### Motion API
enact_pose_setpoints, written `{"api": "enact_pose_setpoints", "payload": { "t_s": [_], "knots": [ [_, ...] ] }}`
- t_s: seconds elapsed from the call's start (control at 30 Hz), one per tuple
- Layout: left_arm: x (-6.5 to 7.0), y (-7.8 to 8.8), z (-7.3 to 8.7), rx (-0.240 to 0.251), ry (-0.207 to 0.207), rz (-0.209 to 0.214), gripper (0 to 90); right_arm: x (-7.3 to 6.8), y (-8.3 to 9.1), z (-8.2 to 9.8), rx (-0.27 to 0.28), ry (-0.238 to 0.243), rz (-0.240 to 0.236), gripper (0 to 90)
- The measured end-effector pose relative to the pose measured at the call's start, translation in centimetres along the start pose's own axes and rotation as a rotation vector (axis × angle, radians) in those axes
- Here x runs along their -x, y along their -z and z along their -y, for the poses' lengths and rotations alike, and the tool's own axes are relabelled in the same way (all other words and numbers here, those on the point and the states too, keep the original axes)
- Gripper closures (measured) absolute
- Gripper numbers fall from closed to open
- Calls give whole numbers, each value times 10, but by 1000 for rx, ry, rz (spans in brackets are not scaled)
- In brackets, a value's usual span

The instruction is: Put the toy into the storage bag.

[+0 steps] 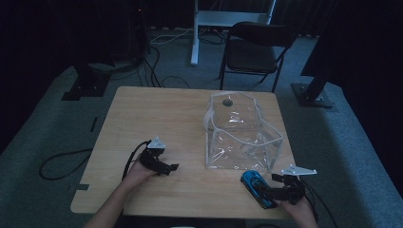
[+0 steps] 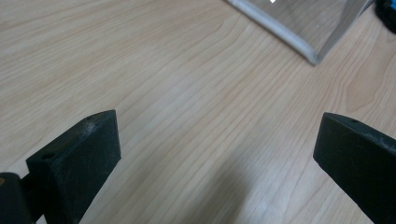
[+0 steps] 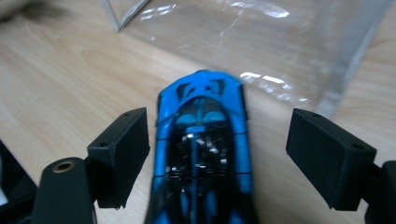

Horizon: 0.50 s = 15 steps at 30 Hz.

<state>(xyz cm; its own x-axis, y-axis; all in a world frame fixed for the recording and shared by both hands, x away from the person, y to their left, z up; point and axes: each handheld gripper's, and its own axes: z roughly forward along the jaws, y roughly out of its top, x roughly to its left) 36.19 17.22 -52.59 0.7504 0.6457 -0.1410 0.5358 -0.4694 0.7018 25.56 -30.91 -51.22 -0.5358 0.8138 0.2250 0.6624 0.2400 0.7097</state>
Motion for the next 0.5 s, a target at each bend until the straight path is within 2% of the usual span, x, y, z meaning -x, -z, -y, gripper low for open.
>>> {"api": "enact_pose_setpoints", "payload": {
  "t_s": [0.03, 0.1, 0.17, 0.2, 0.43, 0.5],
  "knots": [
    [0, 0, 0, 0, 0, 0, 13, 0, 0, 0, 0, 0, 0, 196],
    [-1, 4, 8, -19, -9, -26, 13, -5, -6, 1, -16, 9, -2, 185],
    [-1, 4, 8, -19, -9, -26, 14, -6, -8, 1, -21, 14, 3, 178],
    [-5, 9, 16, -22, -1, -53, 13, -8, -14, 2, -45, 40, 23, 162],
    [-13, 18, 33, -19, 16, -120, 14, -12, -30, 2, -100, 71, 66, 141],
    [-16, 22, 37, -21, 20, -142, 14, -14, -33, 2, -116, 82, 63, 135]
  ]
}}
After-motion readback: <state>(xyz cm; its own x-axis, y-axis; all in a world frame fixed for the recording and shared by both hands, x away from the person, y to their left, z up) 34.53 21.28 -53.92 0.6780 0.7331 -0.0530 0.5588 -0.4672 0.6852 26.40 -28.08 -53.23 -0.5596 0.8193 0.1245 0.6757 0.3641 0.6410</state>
